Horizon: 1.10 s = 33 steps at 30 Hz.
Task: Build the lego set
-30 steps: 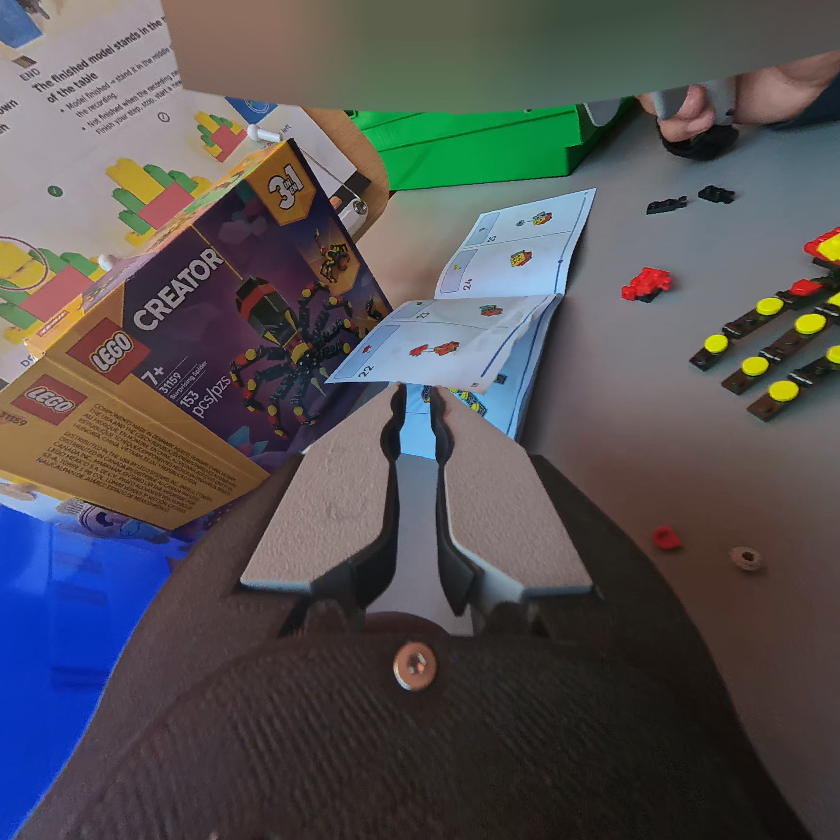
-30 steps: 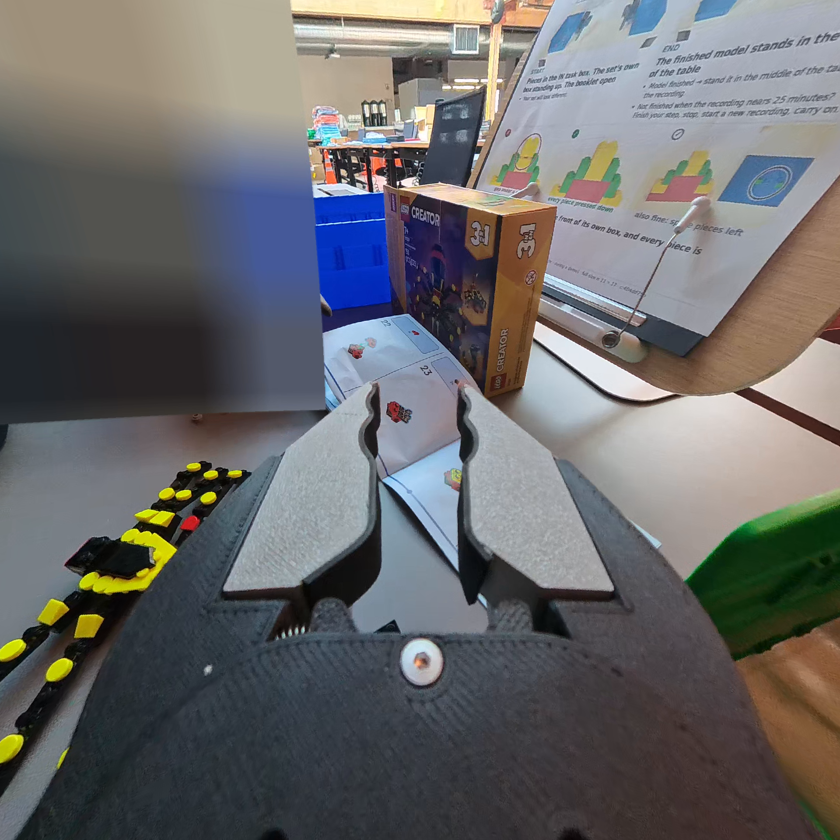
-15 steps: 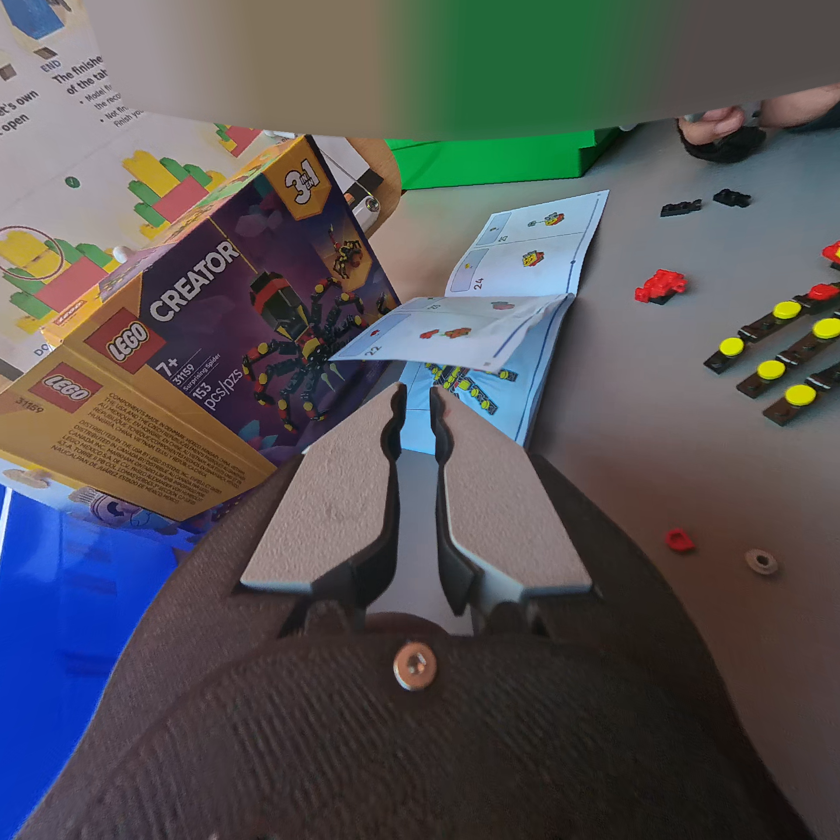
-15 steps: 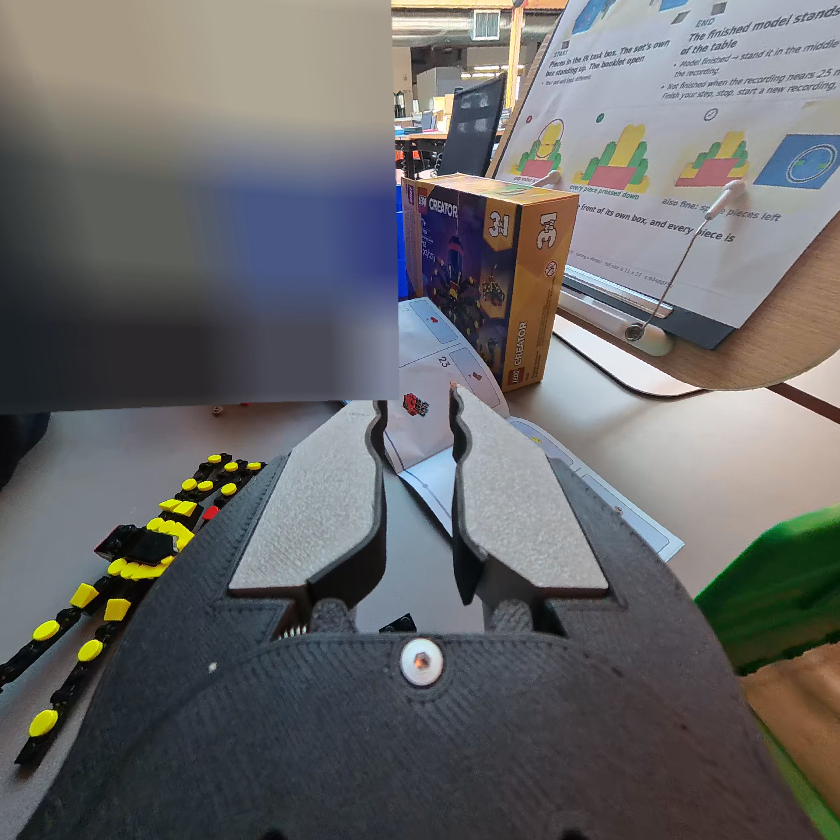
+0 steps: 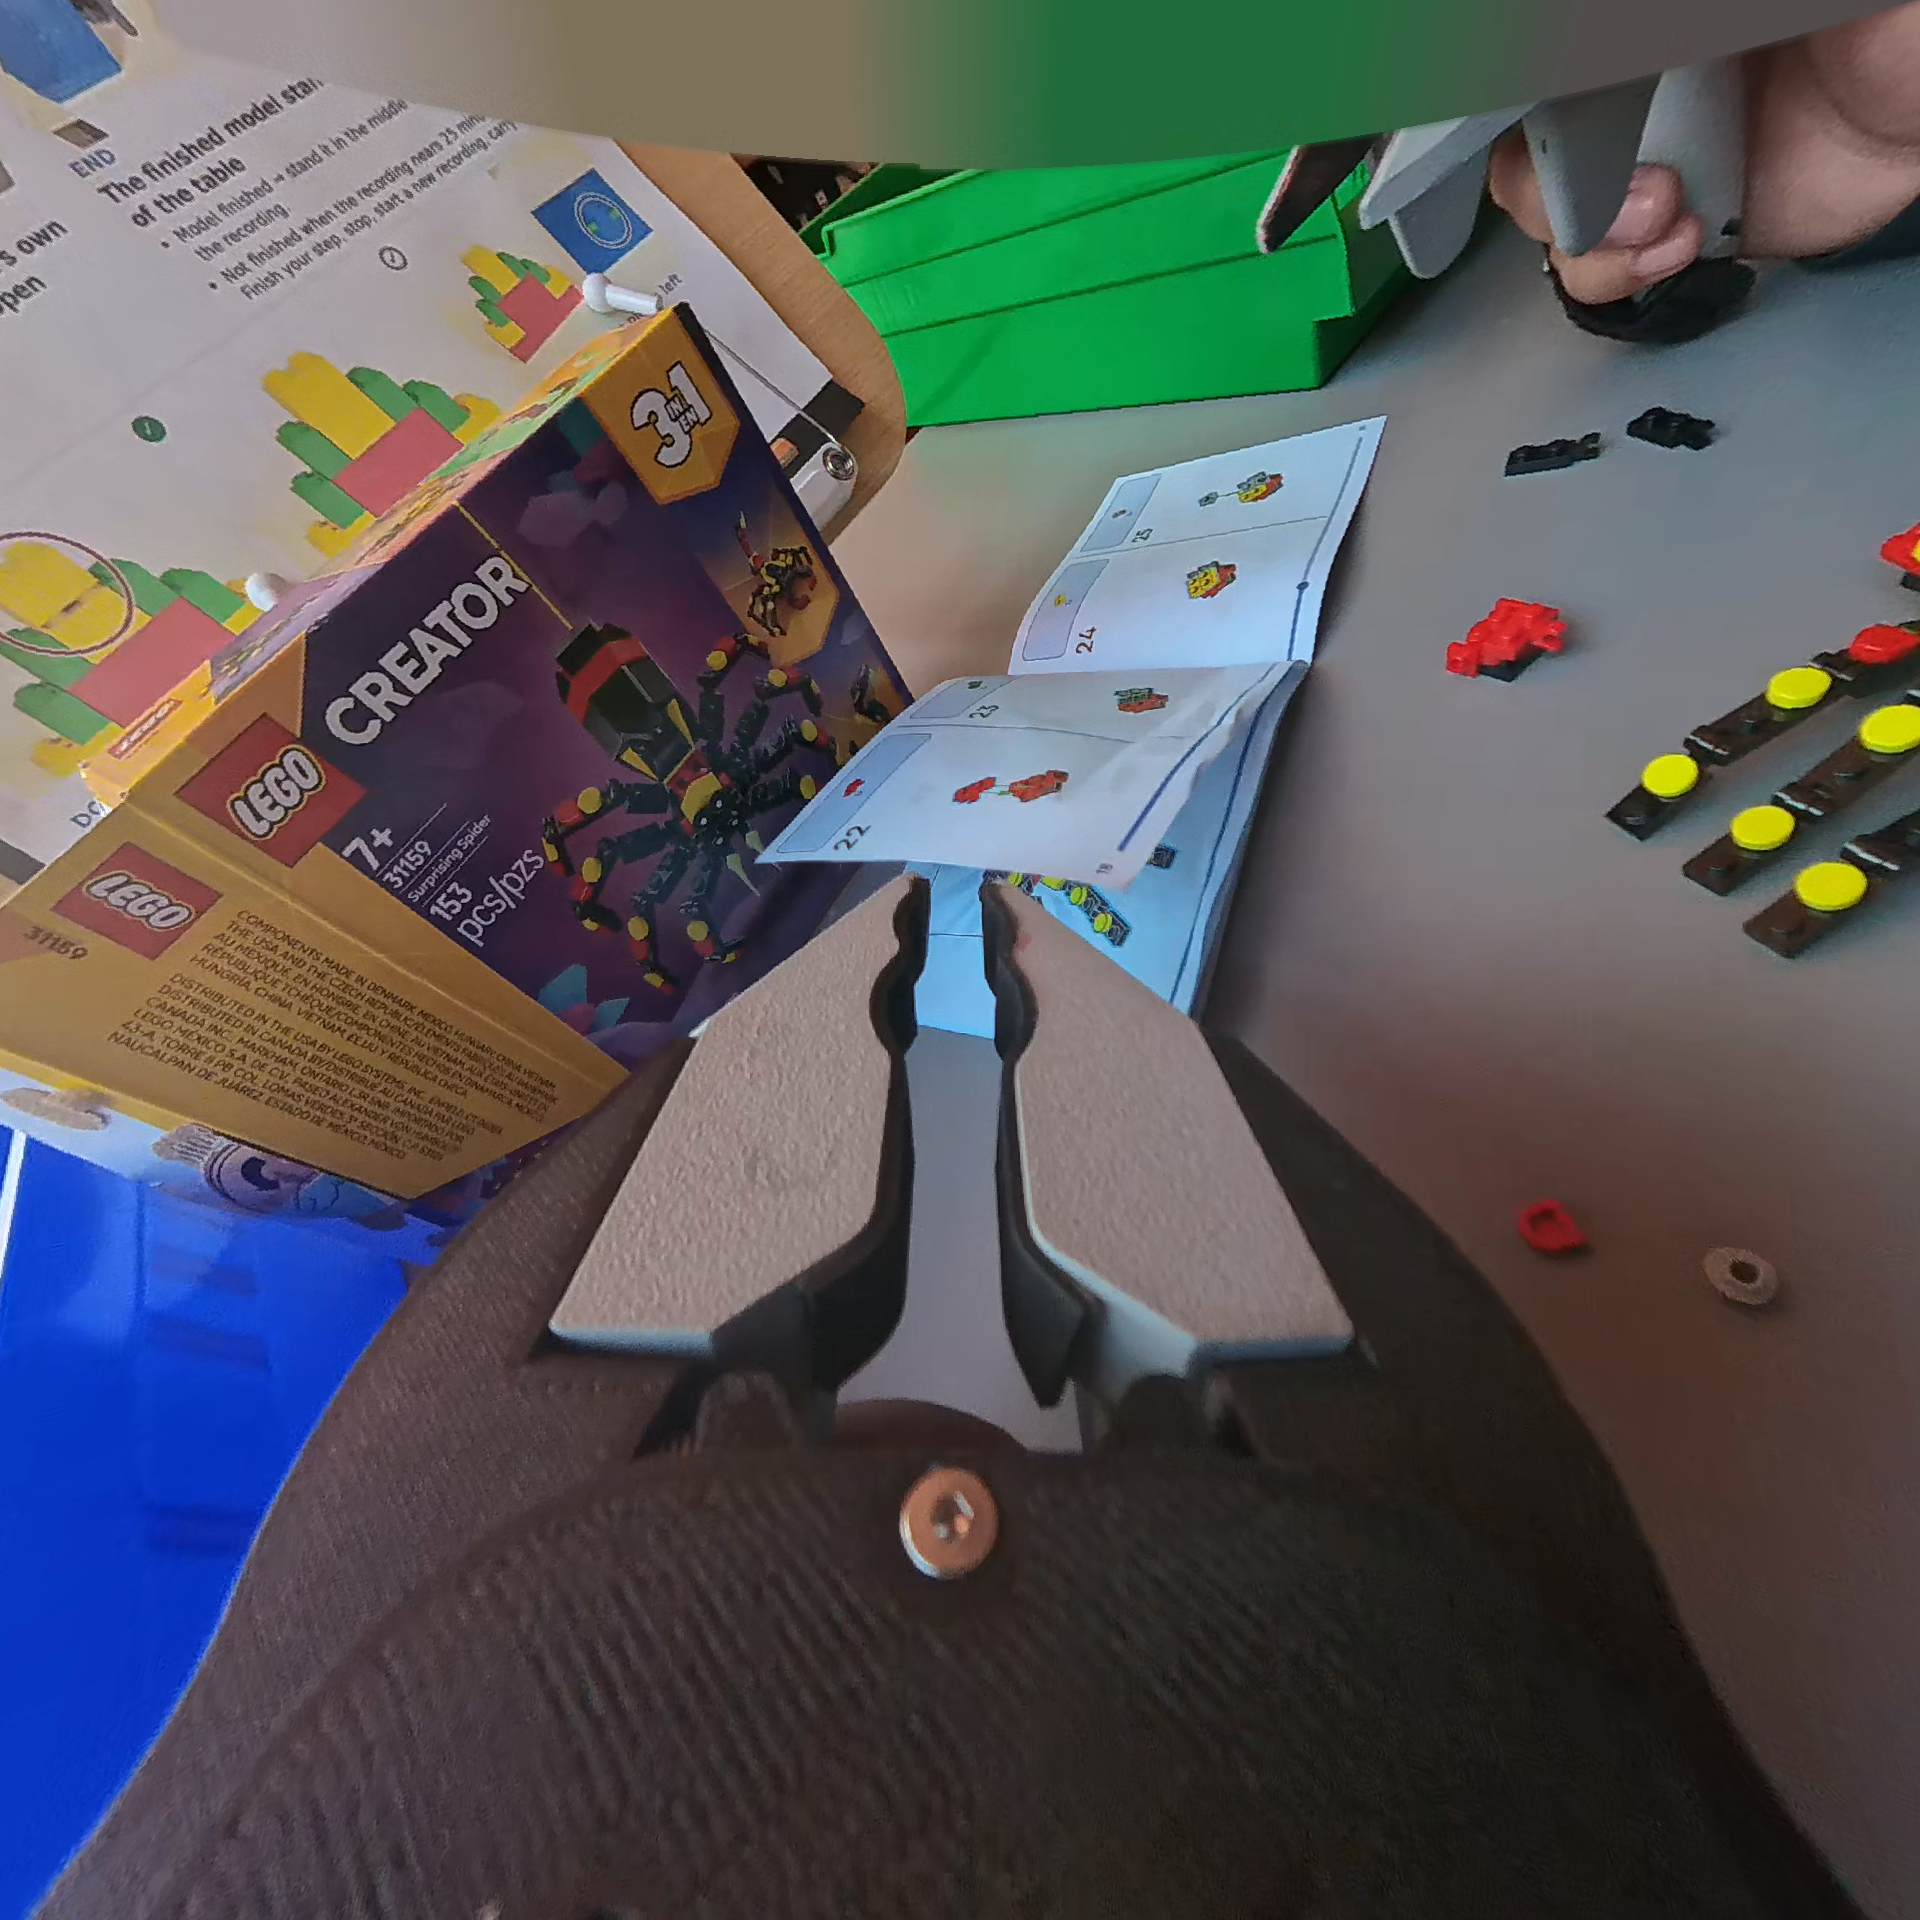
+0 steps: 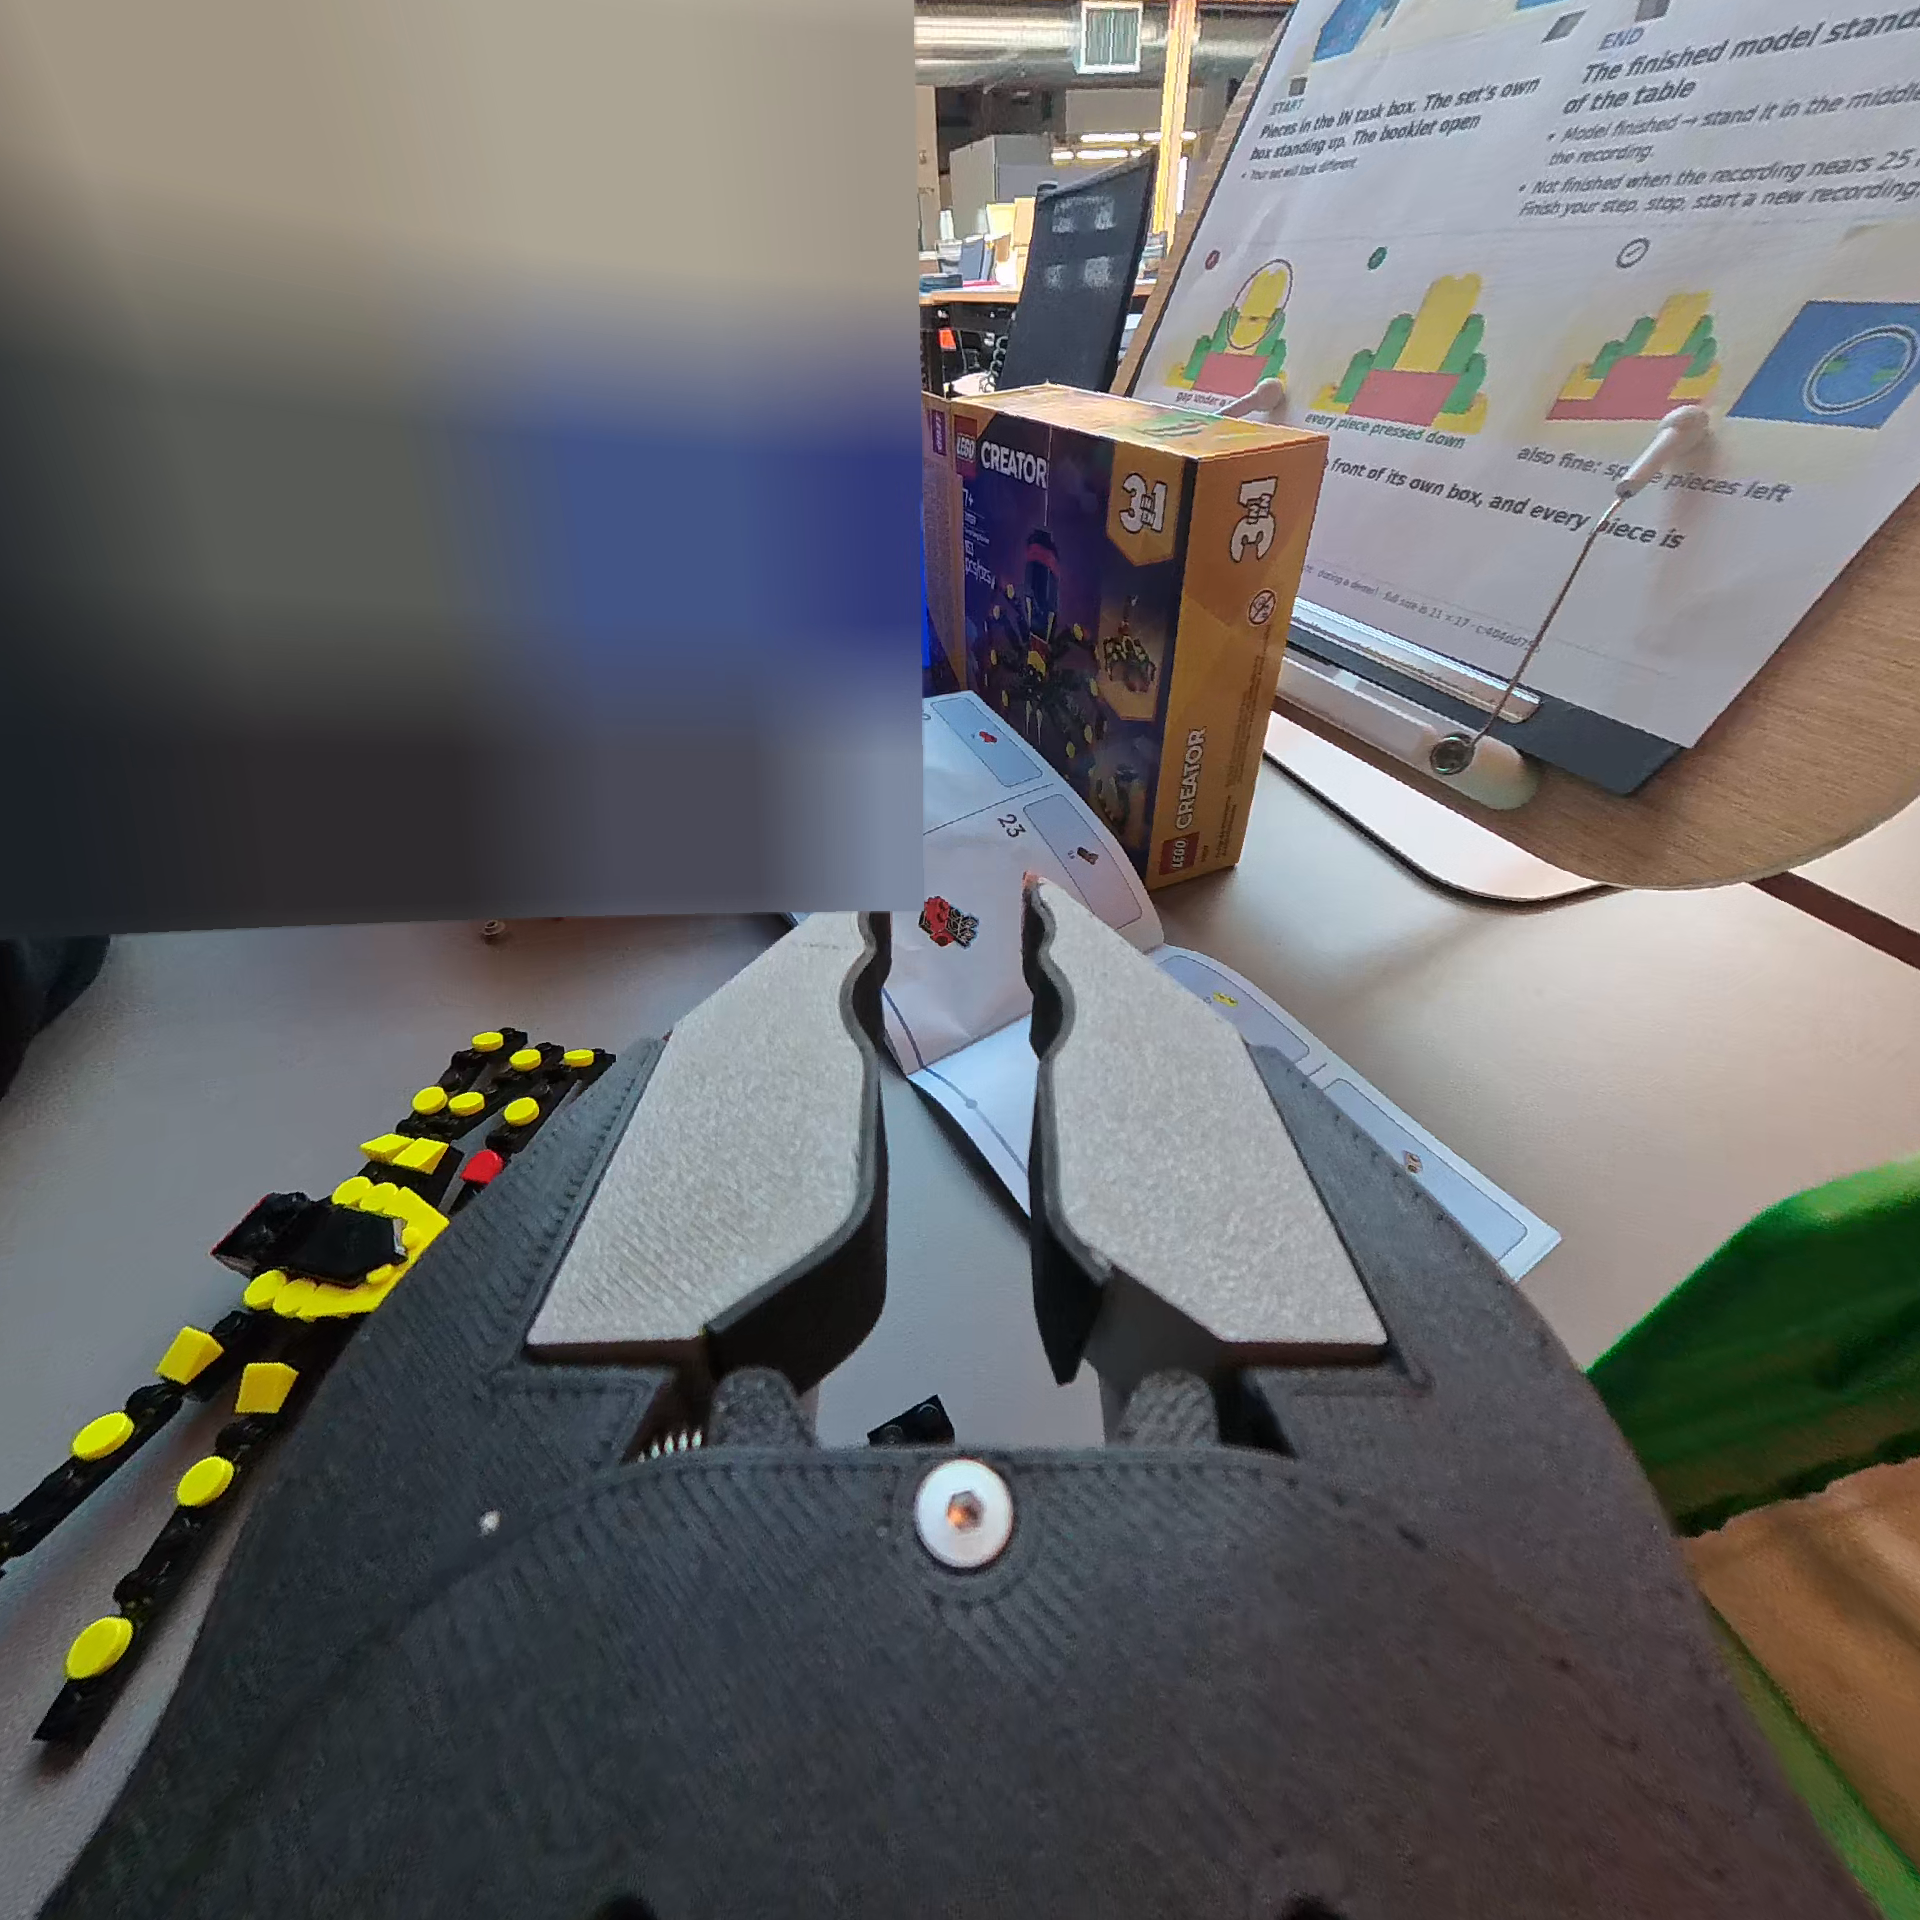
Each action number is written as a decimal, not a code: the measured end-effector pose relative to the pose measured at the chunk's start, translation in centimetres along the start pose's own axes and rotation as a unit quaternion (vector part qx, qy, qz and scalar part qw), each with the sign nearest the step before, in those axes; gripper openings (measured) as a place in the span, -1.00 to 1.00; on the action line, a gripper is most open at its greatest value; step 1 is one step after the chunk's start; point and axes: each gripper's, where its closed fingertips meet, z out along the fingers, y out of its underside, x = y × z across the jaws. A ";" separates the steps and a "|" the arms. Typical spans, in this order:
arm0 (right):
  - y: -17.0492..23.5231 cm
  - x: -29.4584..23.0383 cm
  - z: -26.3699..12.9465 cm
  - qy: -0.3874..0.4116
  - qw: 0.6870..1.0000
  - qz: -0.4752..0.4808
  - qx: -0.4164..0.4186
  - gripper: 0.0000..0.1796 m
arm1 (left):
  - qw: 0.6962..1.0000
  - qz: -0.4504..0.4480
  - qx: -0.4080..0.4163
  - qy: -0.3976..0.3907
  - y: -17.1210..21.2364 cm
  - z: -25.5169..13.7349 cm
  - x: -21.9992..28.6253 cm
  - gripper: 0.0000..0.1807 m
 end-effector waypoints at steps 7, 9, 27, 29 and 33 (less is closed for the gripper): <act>0.0 0.0 0.0 0.000 1.000 -0.002 -0.002 -0.77 | 1.000 -0.001 0.000 0.001 0.0 0.0 0.0 -0.92; 0.0 0.0 0.0 0.001 1.000 -0.002 -0.001 -0.77 | 1.000 -0.001 0.000 0.000 0.0 0.0 0.0 -0.92; 0.1 0.3 -0.1 0.011 1.000 -0.002 -0.004 -0.80 | 1.000 -0.001 0.000 -0.001 0.0 0.0 0.0 -0.92; 0.1 0.3 -0.1 0.011 1.000 -0.002 -0.004 -0.80 | 1.000 0.001 -0.001 0.000 0.0 0.0 0.0 -0.92; 0.1 0.3 -0.1 0.011 1.000 -0.003 -0.004 -0.81 | 1.000 0.004 -0.003 0.000 0.1 0.0 0.1 -0.92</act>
